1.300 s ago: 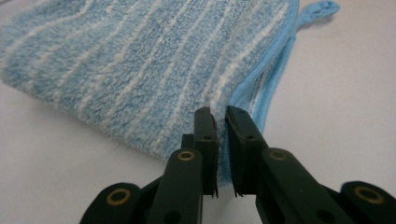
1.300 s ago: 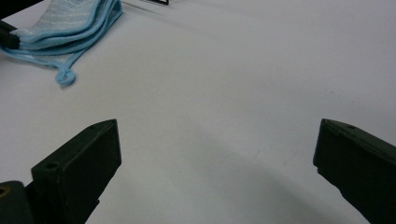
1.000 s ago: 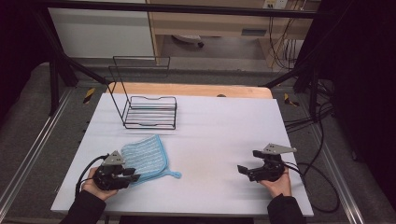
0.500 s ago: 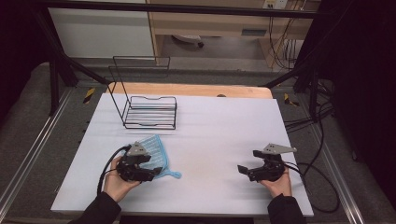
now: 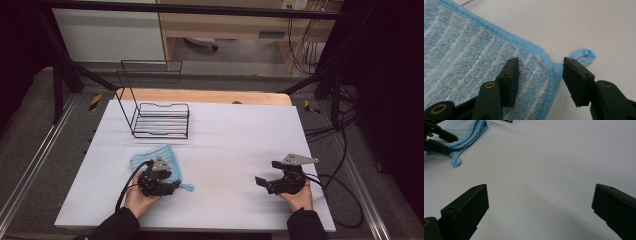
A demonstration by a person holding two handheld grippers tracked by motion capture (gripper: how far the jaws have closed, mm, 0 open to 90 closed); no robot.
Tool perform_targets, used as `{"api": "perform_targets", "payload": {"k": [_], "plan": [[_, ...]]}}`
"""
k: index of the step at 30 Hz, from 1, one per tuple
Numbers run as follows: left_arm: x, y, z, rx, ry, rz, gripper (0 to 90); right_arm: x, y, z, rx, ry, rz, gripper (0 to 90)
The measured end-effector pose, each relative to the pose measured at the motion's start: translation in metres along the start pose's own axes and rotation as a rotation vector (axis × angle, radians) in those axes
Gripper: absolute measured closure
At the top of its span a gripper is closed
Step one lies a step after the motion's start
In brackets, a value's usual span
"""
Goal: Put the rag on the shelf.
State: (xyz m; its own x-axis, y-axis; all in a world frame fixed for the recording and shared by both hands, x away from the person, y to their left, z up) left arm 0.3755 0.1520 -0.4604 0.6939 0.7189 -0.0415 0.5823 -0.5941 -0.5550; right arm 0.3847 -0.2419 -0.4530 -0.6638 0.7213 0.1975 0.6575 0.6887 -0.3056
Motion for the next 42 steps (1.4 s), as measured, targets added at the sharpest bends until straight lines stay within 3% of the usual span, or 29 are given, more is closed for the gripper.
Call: {"api": "perform_targets", "payload": {"k": [7,12,17,23,26,32,42], "plan": [[-0.006,0.003,0.003,0.002,0.012,-0.039,47.1,-0.001,0.0,0.0,-0.003,-0.005,0.0,1.4],[-0.012,0.005,0.004,0.01,0.058,-0.088,48.3,-0.001,0.0,0.0,-0.003,-0.004,0.003,1.4],[-0.012,0.005,0.004,0.011,0.054,-0.134,57.9,-0.001,0.0,0.0,-0.002,-0.005,0.004,1.4],[-0.01,0.005,0.002,0.017,0.059,-0.144,67.5,-0.001,0.0,0.0,0.0,-0.002,0.005,1.5],[-0.007,0.004,0.002,0.013,0.054,-0.131,71.6,-0.001,0.001,0.0,-0.001,-0.002,0.003,1.7],[0.0,0.001,0.001,-0.014,0.004,-0.087,75.6,-0.001,0.001,0.0,0.0,-0.002,0.002,1.7],[0.004,-0.013,-0.011,-0.134,-0.057,-0.017,77.2,-0.002,0.001,-0.001,0.001,-0.002,0.005,1.7]]}}
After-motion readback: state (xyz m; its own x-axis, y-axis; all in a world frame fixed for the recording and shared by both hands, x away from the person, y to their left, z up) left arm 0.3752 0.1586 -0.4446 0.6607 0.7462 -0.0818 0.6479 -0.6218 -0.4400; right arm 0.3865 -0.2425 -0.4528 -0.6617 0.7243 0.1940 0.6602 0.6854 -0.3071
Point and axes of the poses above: each handheld gripper's, and its own axes: y roughly forward along the jaws, z roughly out of its underside, x roughly to its left, the point moved 3 cm from there along y, roughly forward along the jaws, and after that the axes turned 15 degrees about -x, right-handed, at the moved point
